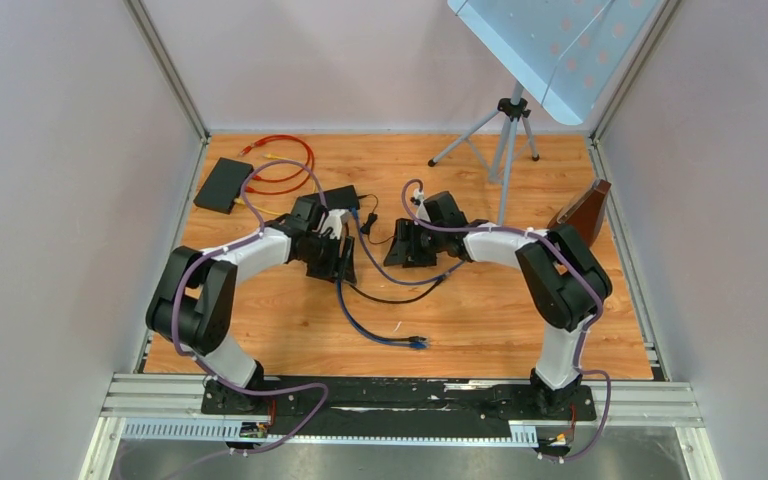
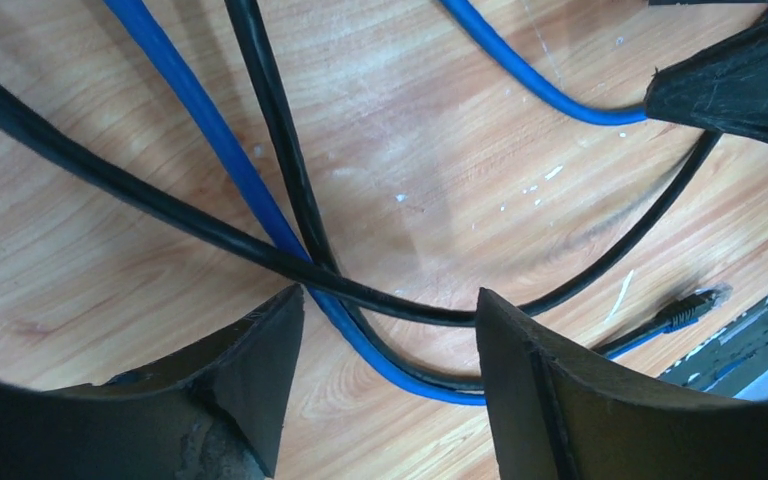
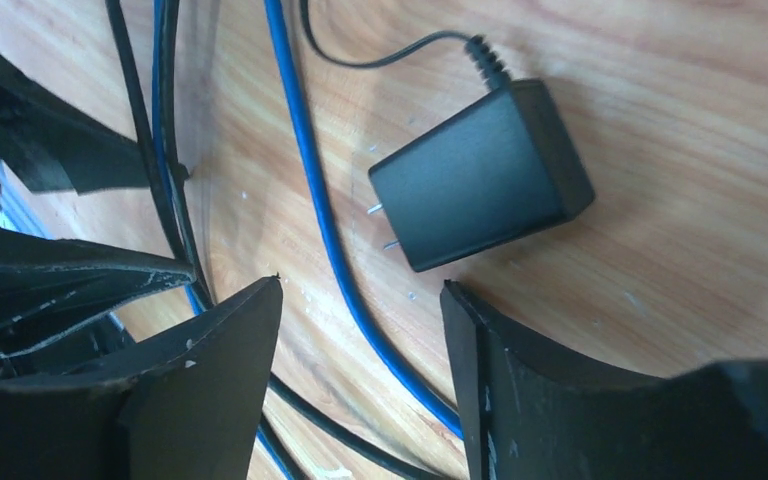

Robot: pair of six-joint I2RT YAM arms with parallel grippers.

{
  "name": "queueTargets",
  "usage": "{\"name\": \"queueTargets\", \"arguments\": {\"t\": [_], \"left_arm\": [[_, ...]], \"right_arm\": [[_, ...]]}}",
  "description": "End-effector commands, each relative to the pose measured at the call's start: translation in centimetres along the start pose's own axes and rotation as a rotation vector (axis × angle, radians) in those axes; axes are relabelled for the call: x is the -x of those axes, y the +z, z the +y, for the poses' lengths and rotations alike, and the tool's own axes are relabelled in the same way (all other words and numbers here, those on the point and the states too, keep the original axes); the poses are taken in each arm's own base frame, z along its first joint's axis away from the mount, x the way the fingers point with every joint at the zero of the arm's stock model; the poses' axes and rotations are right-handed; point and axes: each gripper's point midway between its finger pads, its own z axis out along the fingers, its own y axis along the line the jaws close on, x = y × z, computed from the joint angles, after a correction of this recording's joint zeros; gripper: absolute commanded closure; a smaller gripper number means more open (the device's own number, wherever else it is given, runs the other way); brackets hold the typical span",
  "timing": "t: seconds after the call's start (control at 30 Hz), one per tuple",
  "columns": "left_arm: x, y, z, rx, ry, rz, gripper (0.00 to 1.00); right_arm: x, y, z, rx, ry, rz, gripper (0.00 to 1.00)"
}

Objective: Pull the plug from the switch port
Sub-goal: Move the switch port to the center of the board.

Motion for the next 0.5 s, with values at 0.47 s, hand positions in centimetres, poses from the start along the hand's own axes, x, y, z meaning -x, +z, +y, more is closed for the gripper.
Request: {"name": "queueTargets", "arguments": {"t": [0.47], "left_arm": [[3.5, -5.1, 3.6, 0.331, -0.121, -0.263, 0.00]], "right_arm": [[-19.3, -2.1, -1.2, 0.056, -0.009, 0.431, 0.47]]}}
